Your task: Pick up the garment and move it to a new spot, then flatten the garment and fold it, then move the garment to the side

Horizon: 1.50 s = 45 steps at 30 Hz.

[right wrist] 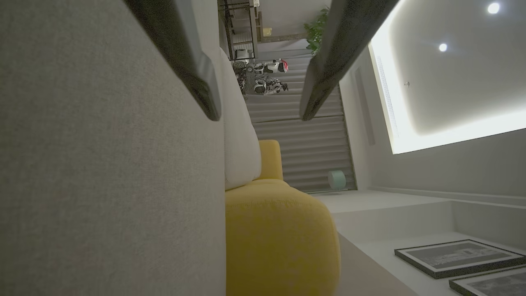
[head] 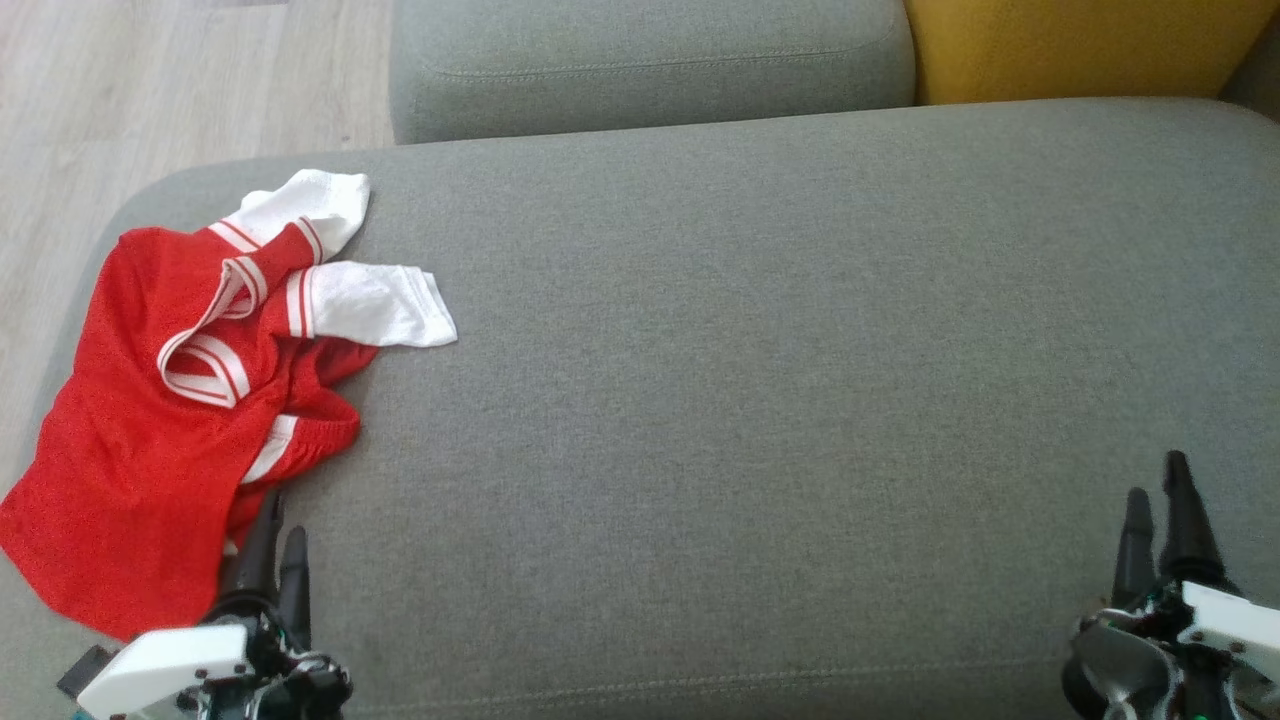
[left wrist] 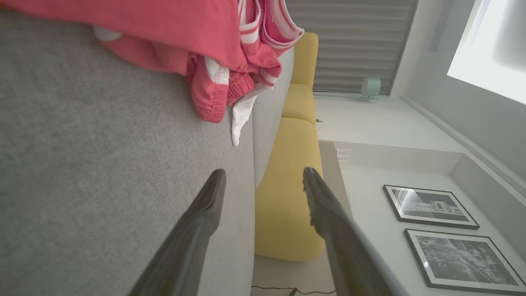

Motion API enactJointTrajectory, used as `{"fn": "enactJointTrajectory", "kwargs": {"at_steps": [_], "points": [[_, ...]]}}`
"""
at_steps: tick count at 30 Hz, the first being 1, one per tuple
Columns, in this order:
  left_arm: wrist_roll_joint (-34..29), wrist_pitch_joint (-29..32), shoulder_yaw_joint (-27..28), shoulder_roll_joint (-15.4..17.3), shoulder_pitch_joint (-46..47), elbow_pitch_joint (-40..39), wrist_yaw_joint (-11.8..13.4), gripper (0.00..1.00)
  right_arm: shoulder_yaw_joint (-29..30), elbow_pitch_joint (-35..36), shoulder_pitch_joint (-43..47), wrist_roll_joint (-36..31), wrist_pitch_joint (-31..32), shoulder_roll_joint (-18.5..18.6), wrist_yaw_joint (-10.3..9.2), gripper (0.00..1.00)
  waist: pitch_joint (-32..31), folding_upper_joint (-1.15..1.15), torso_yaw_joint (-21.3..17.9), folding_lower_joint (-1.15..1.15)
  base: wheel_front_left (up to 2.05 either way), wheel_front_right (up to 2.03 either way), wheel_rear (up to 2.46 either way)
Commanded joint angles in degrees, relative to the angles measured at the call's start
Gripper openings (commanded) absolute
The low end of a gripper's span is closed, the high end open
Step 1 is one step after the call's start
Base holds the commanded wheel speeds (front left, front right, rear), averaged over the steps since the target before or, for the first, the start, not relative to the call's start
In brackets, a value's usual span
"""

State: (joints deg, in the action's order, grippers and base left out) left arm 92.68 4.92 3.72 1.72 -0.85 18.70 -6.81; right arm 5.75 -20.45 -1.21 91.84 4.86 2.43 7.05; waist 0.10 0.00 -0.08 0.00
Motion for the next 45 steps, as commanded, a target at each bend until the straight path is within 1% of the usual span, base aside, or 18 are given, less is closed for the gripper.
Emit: {"fn": "enactJointTrajectory", "kwargs": {"at_steps": [1, 6, 7, 12, 21, 26, 45], "points": [[-1.62, -0.54, -0.06, 0.51, 2.54, -2.38, -0.21, 1.0, -0.83, 1.57, -2.28, -1.61, -0.53, 0.32, 0.17, 1.0, -0.02, 0.0, -0.01, 0.0, 0.0, 0.0, 0.0], [-5.45, -1.38, 0.79, 0.53, 2.31, -3.03, -0.17, 1.0, -1.96, 1.66, -2.59, -6.45, -1.36, 0.29, 0.18, 1.0, -0.04, 0.0, 0.01, 0.0, 0.0, 0.0, 0.0], [-5.45, -1.38, 0.79, 0.53, 2.31, -3.03, -0.17, 1.0, -1.96, 1.66, -2.59, -6.45, -1.36, 0.29, 0.18, 1.0, -0.04, 0.0, 0.01, 0.0, 0.0, 0.0, 0.0], [-10.61, -2.22, 0.55, 0.56, 2.2, -4.19, 0.35, 1.0, -3.15, 2.12, -2.48, -11.52, -2.2, 0.28, 0.19, 1.0, -0.03, 0.0, 0.11, 0.0, 0.0, 0.0, 0.0], [-21.0, -3.73, -1.88, 0.61, 1.73, -7.09, 2.52, 1.0, -5.25, 4.34, -2.51, -19.58, -3.71, 0.29, 0.21, 1.0, 0.11, 0.0, 0.24, 0.0, 0.0, 0.0, 0.0], [-24.56, -4.56, -2.68, 0.64, 1.54, -8.28, 3.52, 1.0, -5.53, 4.69, -2.43, -23.54, -4.54, 0.3, 0.22, 1.0, 0.14, 0.0, 0.32, 0.0, 0.0, 0.0, 0.0], [-39.08, -7.75, -5.64, 1.57, 0.77, -12.06, 6.91, 1.0, -10.57, 5.83, -2.96, -37.01, -7.72, 0.33, 0.27, 1.0, -0.07, 0.0, 0.13, 0.0, 0.0, 0.0, 0.0]]}}
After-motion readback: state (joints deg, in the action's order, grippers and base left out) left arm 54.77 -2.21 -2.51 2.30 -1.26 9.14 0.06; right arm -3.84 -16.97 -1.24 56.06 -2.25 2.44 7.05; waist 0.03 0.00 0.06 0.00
